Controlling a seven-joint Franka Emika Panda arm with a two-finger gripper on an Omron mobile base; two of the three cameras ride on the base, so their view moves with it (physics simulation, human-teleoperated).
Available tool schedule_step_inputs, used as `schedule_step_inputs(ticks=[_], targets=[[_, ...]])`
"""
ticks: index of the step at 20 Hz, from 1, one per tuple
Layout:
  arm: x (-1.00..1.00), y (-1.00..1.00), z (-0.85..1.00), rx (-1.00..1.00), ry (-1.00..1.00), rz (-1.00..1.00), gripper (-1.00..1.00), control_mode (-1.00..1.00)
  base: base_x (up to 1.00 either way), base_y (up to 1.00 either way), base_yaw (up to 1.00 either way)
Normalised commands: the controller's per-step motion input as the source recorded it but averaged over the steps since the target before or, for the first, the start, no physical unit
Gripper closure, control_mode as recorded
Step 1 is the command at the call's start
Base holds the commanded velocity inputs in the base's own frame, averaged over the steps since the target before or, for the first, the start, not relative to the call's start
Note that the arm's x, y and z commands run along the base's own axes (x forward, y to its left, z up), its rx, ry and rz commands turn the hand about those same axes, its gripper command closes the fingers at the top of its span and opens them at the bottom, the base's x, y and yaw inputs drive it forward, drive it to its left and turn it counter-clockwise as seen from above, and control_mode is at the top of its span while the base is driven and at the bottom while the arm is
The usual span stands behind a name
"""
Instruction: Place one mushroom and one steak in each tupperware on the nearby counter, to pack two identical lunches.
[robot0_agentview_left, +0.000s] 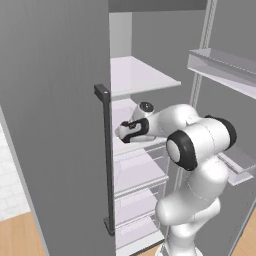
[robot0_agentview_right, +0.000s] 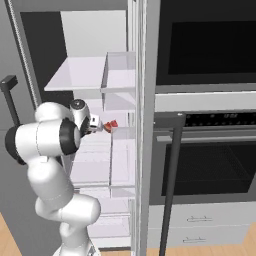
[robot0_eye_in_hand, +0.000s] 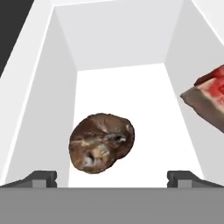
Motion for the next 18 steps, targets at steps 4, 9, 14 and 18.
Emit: schedule_step_inputs(ticks=[4,9,14,18], targets=[[0.31,0.09,-0.16,0.0,0.05,0.0,-1.0,-1.0,0.0,0.0,0.0],[0.37,0.09,-0.21,0.0,0.0,0.0,-1.0,-1.0,0.0,0.0,0.0],[0.04,0.01,-0.23,0.0,0.0,0.0,-1.0,-1.0,0.0,0.0,0.0],[0.09,0.0,-0.24,0.0,0.0,0.0,-1.0,-1.0,0.0,0.0,0.0]])
